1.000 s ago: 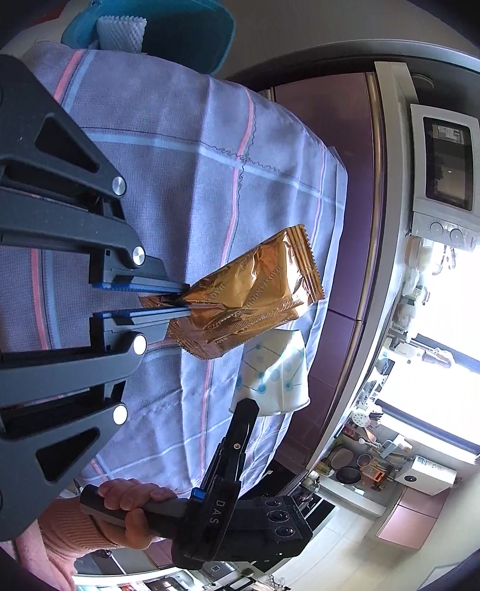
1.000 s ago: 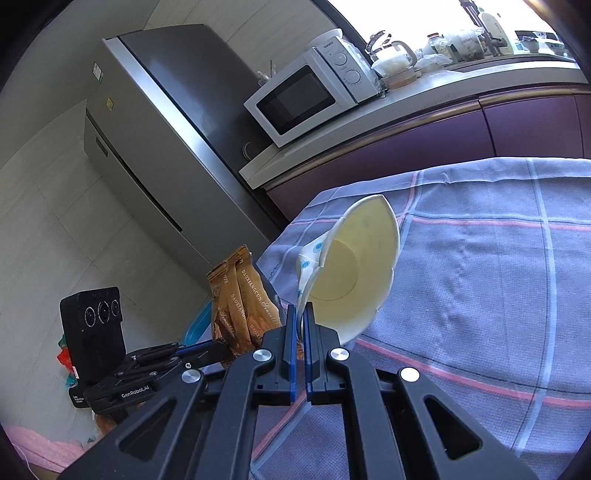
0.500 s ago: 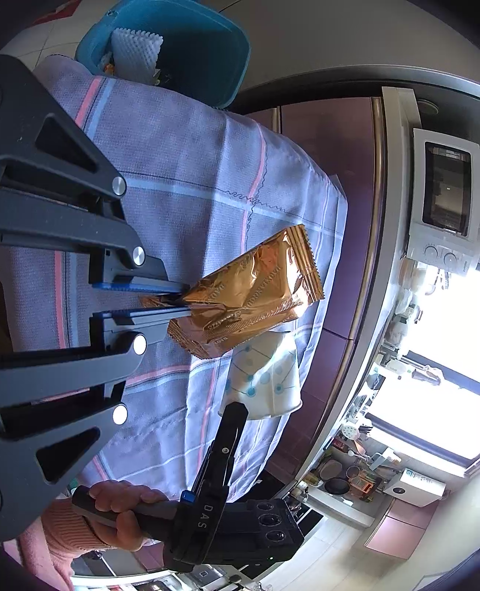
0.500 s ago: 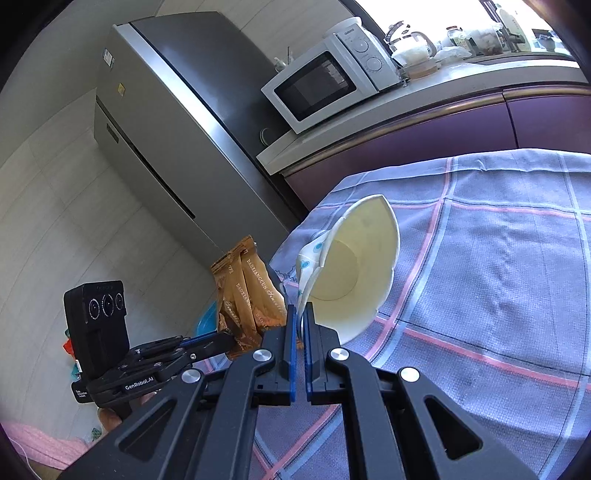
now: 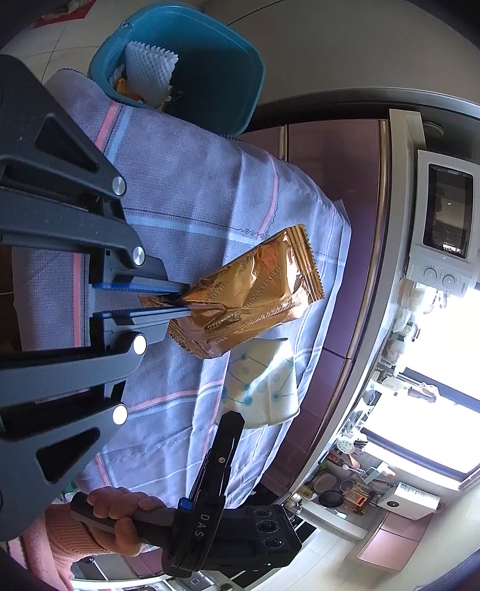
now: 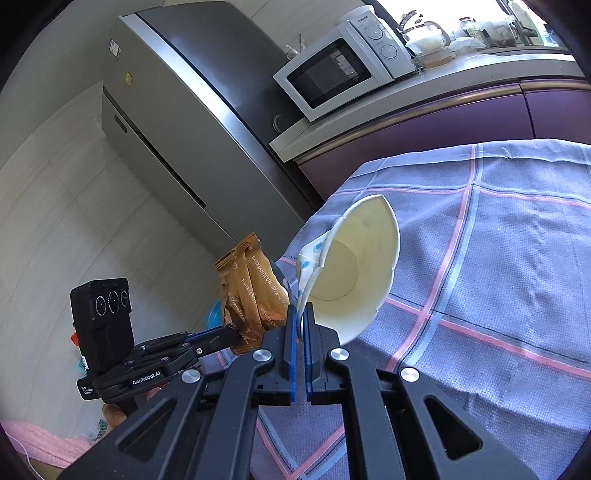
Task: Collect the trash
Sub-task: 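Carry the gold wrapper and white paper cup in both grippers over the teal bin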
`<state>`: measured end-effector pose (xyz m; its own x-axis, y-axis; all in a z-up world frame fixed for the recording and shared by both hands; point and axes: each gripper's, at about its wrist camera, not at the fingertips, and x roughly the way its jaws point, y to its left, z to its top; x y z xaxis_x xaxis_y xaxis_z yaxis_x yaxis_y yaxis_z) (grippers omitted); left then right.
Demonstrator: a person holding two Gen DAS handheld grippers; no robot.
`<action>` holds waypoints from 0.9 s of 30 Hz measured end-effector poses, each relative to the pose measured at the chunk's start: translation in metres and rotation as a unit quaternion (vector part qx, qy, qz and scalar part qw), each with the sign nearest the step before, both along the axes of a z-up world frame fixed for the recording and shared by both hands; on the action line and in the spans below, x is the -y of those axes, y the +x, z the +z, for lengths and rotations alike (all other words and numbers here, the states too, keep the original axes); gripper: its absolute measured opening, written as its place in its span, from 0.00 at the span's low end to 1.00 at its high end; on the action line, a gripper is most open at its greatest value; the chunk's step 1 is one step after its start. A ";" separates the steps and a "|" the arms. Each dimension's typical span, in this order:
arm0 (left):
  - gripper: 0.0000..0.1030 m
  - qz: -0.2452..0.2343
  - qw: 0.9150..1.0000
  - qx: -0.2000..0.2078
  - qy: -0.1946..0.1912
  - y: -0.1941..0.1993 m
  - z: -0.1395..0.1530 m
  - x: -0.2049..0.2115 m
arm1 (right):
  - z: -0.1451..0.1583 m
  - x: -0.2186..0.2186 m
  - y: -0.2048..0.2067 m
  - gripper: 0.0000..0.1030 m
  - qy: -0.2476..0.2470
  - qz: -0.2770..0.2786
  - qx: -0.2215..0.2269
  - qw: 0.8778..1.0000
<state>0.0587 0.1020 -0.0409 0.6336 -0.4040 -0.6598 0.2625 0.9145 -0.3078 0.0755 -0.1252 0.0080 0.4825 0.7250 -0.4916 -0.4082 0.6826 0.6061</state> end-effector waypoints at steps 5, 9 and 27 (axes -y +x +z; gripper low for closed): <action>0.07 0.009 1.000 0.003 0.002 -0.003 0.001 -0.008 | 0.000 -0.007 0.003 0.03 0.000 0.010 0.000 1.000; 0.07 0.017 1.000 0.004 0.003 -0.006 0.001 -0.015 | -0.001 -0.013 0.005 0.03 0.001 0.016 -0.001 1.000; 0.07 0.055 0.998 0.003 -0.001 -0.015 -0.001 -0.050 | 0.000 -0.041 0.015 0.03 0.003 0.053 -0.004 0.999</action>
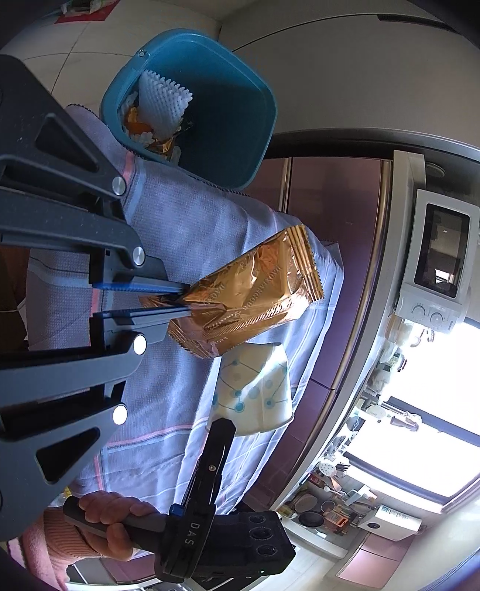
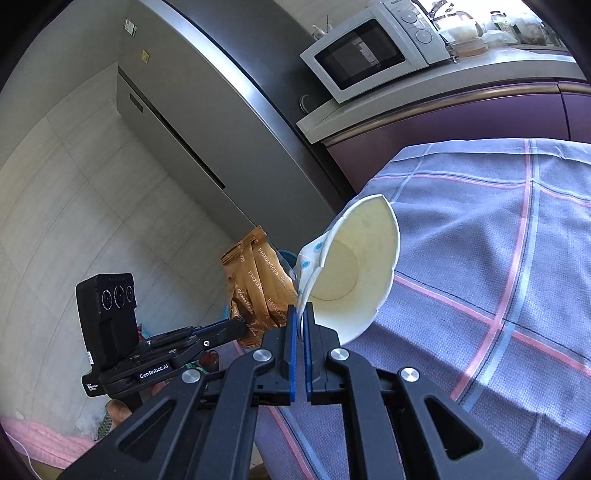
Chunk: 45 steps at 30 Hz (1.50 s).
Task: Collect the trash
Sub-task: 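Carry the gold wrapper and white paper cup in both grippers over the teal bin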
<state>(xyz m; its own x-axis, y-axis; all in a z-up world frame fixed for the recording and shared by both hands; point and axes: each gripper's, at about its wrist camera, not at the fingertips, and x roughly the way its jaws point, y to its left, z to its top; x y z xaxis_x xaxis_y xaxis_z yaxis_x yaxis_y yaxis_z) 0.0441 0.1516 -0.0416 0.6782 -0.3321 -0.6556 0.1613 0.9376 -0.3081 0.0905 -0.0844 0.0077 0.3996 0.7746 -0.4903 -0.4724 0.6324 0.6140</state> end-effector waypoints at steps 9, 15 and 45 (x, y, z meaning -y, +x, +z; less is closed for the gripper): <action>0.07 0.019 1.000 0.001 -0.004 -0.003 0.001 -0.016 | -0.001 -0.012 0.005 0.03 -0.001 0.019 -0.002 1.000; 0.07 0.033 0.999 0.002 -0.005 -0.006 0.001 -0.029 | -0.002 -0.021 0.007 0.03 -0.003 0.029 -0.003 1.000; 0.08 0.096 0.995 0.006 -0.010 -0.017 0.000 -0.079 | 0.004 -0.081 0.016 0.03 -0.019 0.085 -0.001 0.996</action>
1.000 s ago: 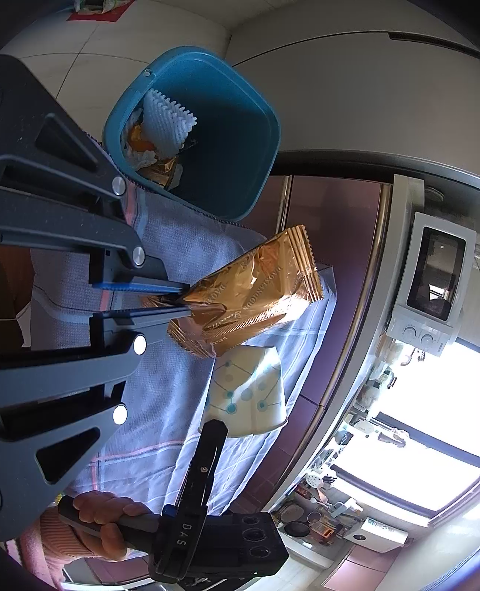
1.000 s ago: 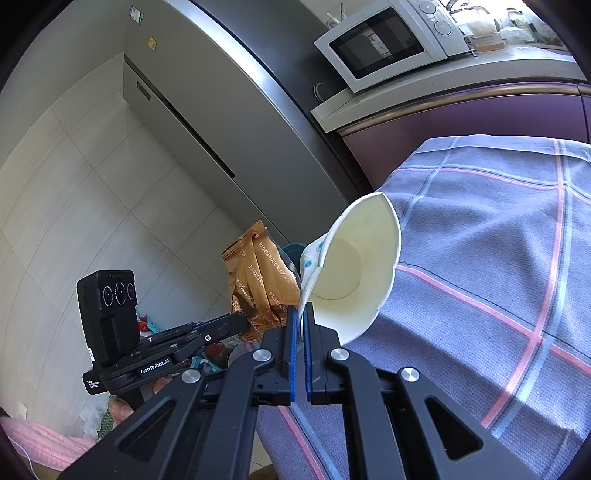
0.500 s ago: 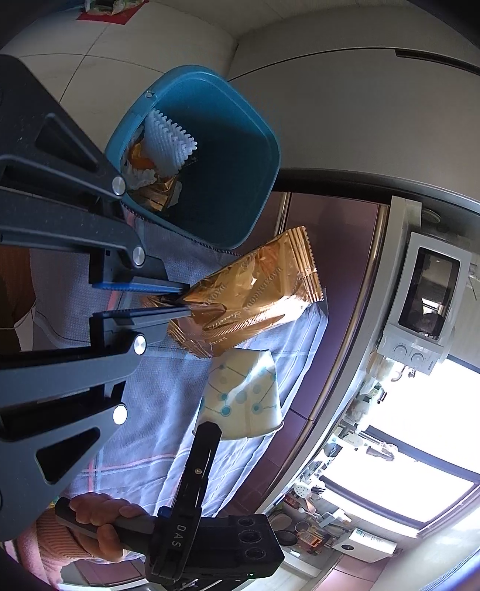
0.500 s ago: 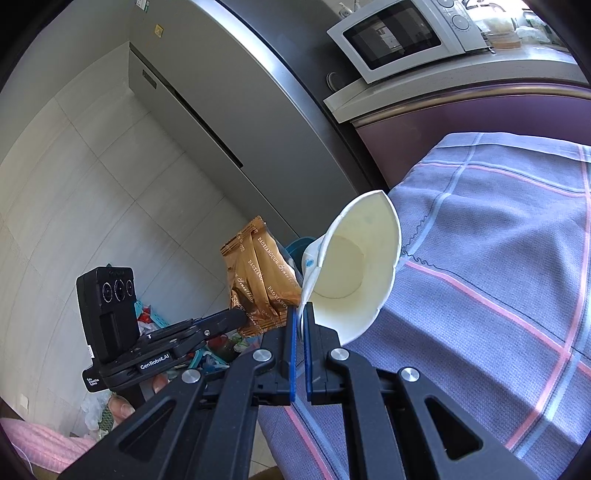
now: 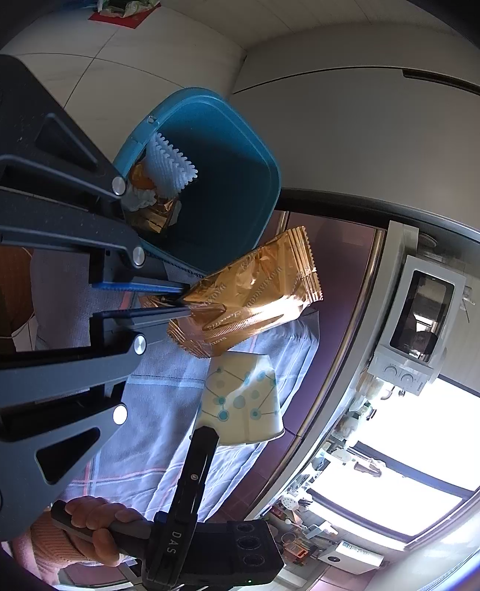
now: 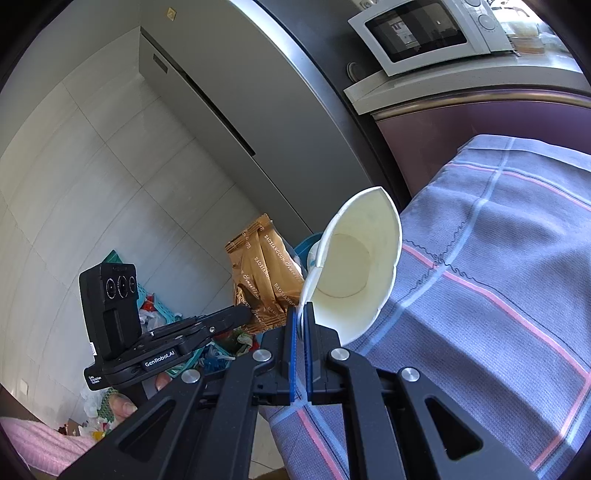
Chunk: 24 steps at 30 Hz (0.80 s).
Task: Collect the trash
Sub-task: 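Carry the gold wrapper and white paper cup in both grippers over the teal bin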
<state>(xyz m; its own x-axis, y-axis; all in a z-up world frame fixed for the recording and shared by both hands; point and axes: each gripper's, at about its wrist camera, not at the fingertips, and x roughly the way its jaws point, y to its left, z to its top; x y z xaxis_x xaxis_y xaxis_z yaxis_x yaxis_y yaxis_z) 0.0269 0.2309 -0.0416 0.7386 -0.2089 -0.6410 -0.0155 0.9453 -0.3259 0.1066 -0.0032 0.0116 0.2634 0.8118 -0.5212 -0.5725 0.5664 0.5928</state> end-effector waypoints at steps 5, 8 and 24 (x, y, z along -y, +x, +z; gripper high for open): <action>0.08 0.009 1.000 0.000 -0.001 -0.001 0.000 -0.006 | 0.000 -0.006 0.002 0.03 -0.003 0.008 0.002 1.000; 0.07 0.014 1.000 -0.001 -0.002 0.000 -0.001 -0.010 | 0.000 -0.010 0.002 0.03 -0.006 0.011 0.002 1.000; 0.07 0.038 0.999 -0.008 -0.008 -0.001 -0.008 -0.027 | -0.001 -0.039 0.005 0.03 -0.026 0.037 0.003 0.999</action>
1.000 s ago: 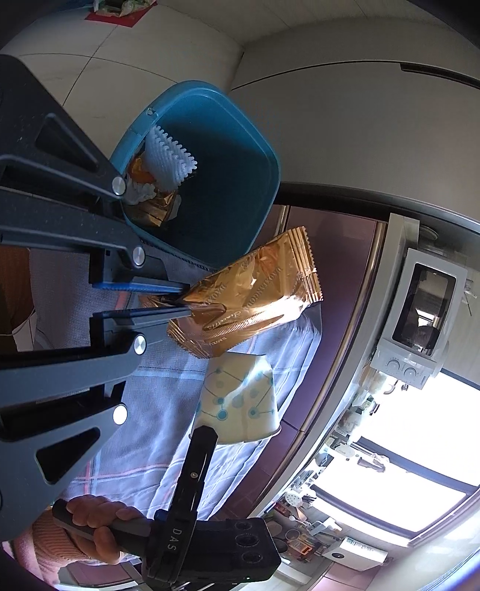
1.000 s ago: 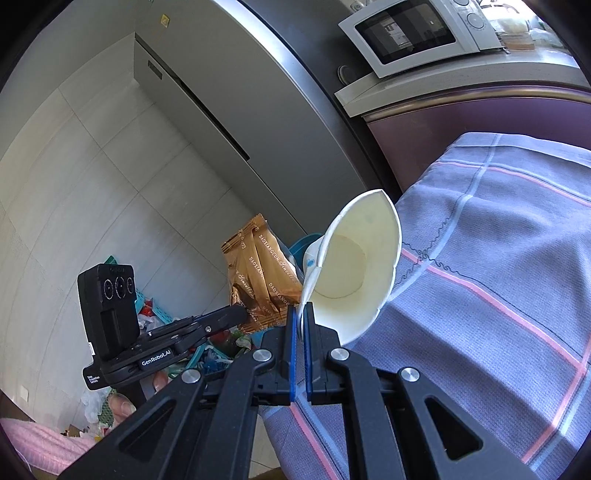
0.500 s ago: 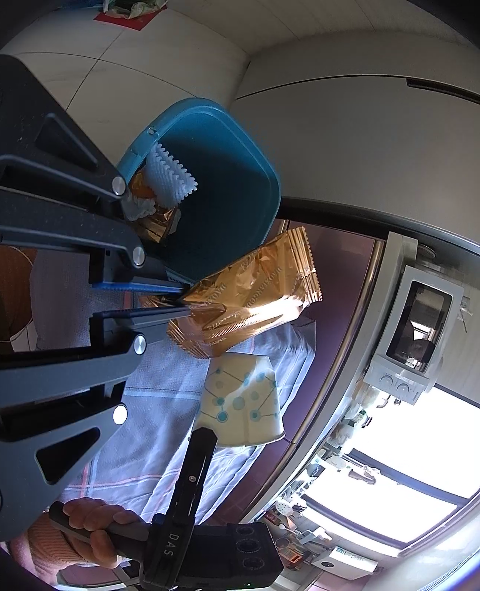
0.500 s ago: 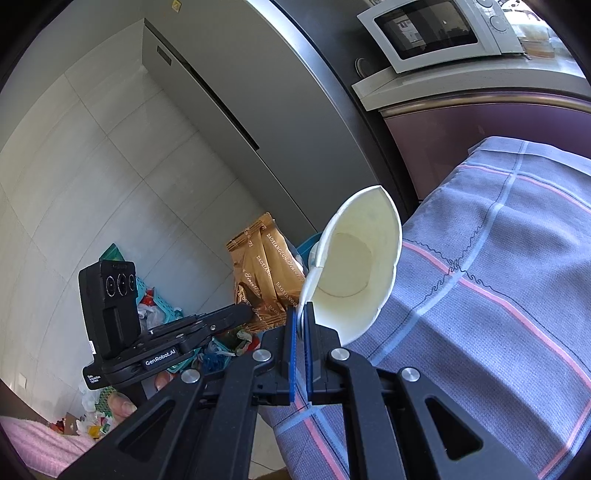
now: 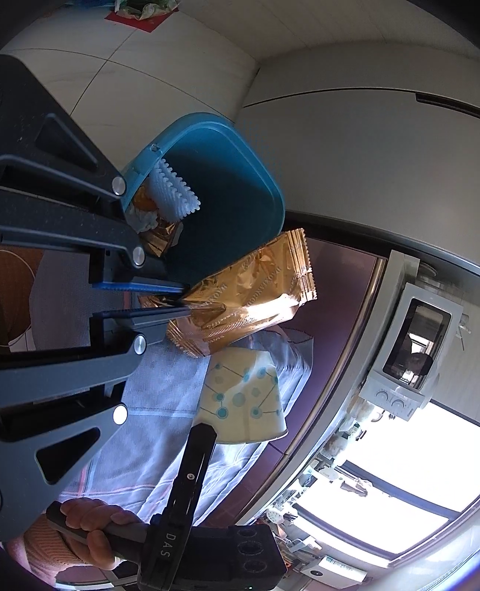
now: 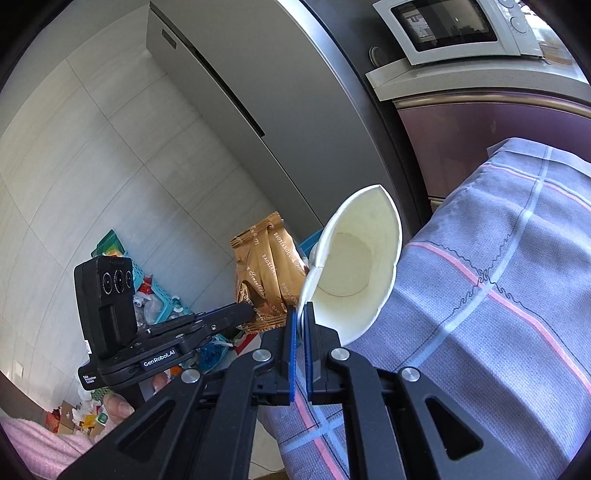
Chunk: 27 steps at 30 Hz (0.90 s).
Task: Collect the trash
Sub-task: 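Carry the gold wrapper and white paper cup in both grippers over the teal bin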
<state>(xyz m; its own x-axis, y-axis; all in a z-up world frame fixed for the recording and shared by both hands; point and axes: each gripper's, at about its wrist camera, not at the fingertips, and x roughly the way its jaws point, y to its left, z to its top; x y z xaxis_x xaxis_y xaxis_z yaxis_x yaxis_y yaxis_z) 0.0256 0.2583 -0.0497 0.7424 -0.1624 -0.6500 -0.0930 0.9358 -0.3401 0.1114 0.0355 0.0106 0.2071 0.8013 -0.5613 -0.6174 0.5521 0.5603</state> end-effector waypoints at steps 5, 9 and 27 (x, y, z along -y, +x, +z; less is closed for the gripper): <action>0.07 0.004 1.000 -0.002 -0.003 0.001 -0.002 -0.002 | -0.001 -0.008 0.000 0.03 -0.008 0.008 0.000 1.000; 0.07 0.008 1.000 -0.006 -0.005 0.002 -0.004 -0.004 | -0.003 -0.015 0.001 0.03 -0.014 0.012 0.000 1.000; 0.07 0.029 0.999 -0.018 -0.007 0.010 -0.016 -0.012 | -0.011 -0.047 0.007 0.03 -0.038 0.024 -0.002 0.999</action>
<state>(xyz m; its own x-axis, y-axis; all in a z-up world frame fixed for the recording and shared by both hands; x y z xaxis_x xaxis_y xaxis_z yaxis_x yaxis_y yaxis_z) 0.0360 0.2704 -0.0654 0.7268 -0.1287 -0.6747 -0.1593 0.9239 -0.3479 0.1180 0.0824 -0.0003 0.1665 0.7655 -0.6215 -0.6418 0.5627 0.5210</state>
